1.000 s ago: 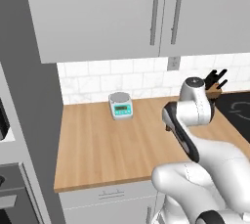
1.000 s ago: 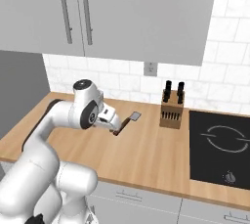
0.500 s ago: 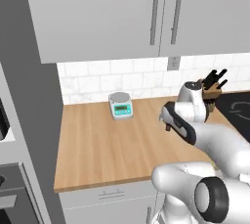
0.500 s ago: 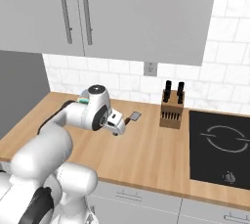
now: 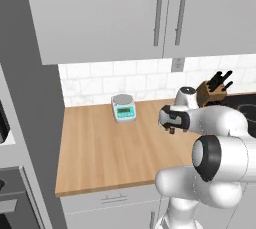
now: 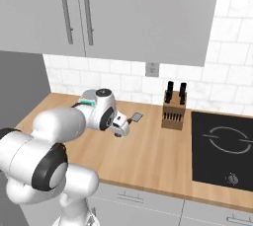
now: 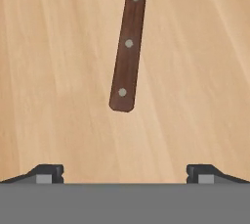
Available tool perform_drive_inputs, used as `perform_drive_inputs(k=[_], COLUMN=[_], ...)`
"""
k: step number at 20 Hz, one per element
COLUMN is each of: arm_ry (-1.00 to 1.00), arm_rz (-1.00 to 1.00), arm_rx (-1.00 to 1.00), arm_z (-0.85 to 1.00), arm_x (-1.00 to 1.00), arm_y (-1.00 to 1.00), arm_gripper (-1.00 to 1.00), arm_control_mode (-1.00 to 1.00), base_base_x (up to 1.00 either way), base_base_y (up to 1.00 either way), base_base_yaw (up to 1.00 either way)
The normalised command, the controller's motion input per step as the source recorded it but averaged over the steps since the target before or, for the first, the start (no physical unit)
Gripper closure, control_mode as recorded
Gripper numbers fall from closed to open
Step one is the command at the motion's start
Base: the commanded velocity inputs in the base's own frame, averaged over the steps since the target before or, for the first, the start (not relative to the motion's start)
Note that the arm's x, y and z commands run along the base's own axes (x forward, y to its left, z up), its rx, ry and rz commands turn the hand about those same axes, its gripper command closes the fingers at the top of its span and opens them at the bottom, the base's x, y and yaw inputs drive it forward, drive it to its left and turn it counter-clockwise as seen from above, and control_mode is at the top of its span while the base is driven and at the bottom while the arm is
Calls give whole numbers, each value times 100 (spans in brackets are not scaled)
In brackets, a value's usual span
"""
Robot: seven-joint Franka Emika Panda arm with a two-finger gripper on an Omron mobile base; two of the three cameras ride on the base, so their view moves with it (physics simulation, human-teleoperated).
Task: Put the mushroom and lemon wedge in the pot. Retrieve the spatula and lightly stir the vegetables in the pot.
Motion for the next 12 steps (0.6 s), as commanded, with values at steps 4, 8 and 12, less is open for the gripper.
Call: perform_drive_inputs(k=[4, 8, 12], arm_ry=[0, 0, 0], arm_rz=[-1, -2, -1], arm_rx=[2, 0, 0], arm_z=[-31, -29, -31], arm_x=[37, 27, 13], arm_y=[-2, -1, 0], arm_gripper=[-100, -100, -100], arm_control_mode=[-100, -100, -100], base_base_x=[0, 0, 0], base_base_y=[0, 0, 0], base_base_yaw=[0, 0, 0])
